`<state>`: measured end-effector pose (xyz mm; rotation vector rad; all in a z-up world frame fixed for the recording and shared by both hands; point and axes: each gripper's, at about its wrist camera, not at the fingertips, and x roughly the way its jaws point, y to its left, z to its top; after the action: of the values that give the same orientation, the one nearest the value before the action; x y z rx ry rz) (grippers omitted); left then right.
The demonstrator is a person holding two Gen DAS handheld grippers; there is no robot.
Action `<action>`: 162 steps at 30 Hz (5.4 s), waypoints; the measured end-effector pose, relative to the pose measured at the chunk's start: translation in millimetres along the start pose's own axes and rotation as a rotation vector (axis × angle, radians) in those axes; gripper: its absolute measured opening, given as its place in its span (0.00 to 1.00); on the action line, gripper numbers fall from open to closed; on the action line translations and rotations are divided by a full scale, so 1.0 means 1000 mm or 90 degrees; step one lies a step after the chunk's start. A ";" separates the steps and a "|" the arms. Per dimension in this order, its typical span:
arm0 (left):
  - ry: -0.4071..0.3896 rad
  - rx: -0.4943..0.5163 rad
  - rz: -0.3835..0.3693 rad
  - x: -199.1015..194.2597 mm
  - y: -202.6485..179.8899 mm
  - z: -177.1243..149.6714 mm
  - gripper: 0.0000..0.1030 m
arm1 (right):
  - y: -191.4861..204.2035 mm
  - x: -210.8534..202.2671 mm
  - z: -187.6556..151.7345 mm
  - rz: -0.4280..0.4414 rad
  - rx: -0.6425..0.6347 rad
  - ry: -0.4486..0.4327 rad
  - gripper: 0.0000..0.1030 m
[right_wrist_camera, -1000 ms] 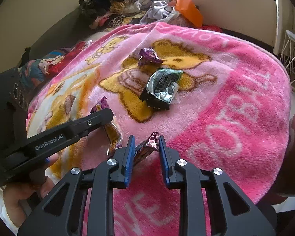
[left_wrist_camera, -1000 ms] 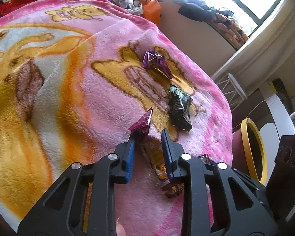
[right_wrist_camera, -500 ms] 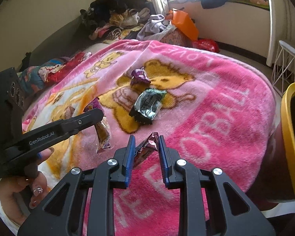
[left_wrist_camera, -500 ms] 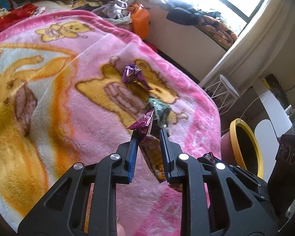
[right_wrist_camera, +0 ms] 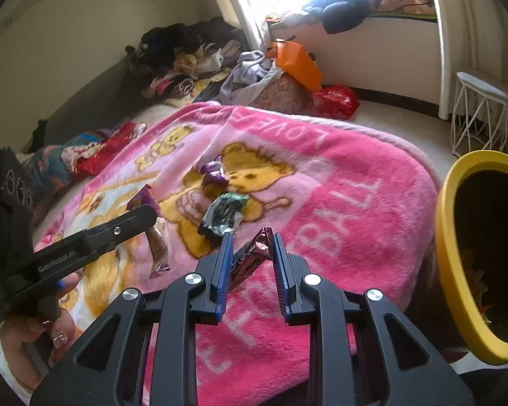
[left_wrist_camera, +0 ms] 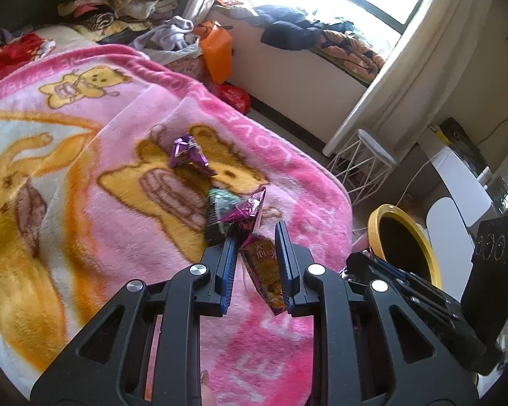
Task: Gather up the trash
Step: 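Lift both held wrappers and carry them over the yellow bin, then open the right tool then the left tool to drop wrappers into the bin, then move both open tools back over the last items on the blanket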
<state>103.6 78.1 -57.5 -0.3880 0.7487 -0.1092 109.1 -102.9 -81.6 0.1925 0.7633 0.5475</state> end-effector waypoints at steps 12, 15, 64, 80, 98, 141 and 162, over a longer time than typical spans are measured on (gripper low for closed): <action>-0.005 0.034 -0.025 0.002 -0.034 0.003 0.16 | -0.031 -0.031 0.009 -0.032 0.030 -0.045 0.22; -0.004 0.043 -0.033 0.003 -0.042 0.001 0.16 | -0.041 -0.041 0.011 -0.043 0.040 -0.058 0.22; 0.033 0.183 -0.147 0.060 -0.192 -0.020 0.16 | -0.189 -0.132 0.005 -0.238 0.198 -0.198 0.17; 0.065 0.202 -0.159 0.096 -0.219 -0.029 0.17 | -0.225 -0.136 -0.006 -0.262 0.249 -0.207 0.17; 0.105 0.227 -0.170 0.146 -0.245 -0.031 0.17 | -0.249 -0.126 -0.010 -0.275 0.282 -0.185 0.20; -0.017 0.172 -0.088 0.100 -0.182 0.001 0.90 | -0.199 -0.128 0.002 -0.246 0.198 -0.224 0.72; -0.086 0.068 0.020 0.054 -0.055 0.047 0.90 | -0.064 -0.050 0.012 -0.152 -0.002 -0.135 0.79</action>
<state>177.7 28.6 -40.0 -0.2795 0.6122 -0.0925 113.8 -183.6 -65.4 0.1514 0.5696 0.2966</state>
